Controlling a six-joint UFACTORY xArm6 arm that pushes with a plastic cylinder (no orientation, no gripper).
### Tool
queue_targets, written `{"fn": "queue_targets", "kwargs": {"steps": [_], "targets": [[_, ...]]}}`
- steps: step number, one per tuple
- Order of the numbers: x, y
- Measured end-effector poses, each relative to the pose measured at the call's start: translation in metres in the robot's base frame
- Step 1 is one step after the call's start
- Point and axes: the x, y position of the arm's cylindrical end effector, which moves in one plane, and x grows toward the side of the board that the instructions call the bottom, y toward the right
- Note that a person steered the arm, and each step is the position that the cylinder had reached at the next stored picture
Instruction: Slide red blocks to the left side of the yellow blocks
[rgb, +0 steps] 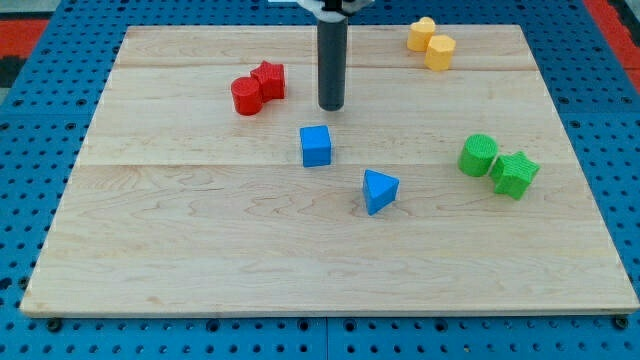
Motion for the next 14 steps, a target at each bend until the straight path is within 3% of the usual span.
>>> {"fn": "queue_targets", "kwargs": {"steps": [4, 8, 10, 11, 12, 13, 14], "targets": [[0.014, 0.002], [0.011, -0.044], [0.028, -0.098], [0.068, -0.061], [0.057, 0.046], [0.056, 0.073], [0.042, 0.047]]}}
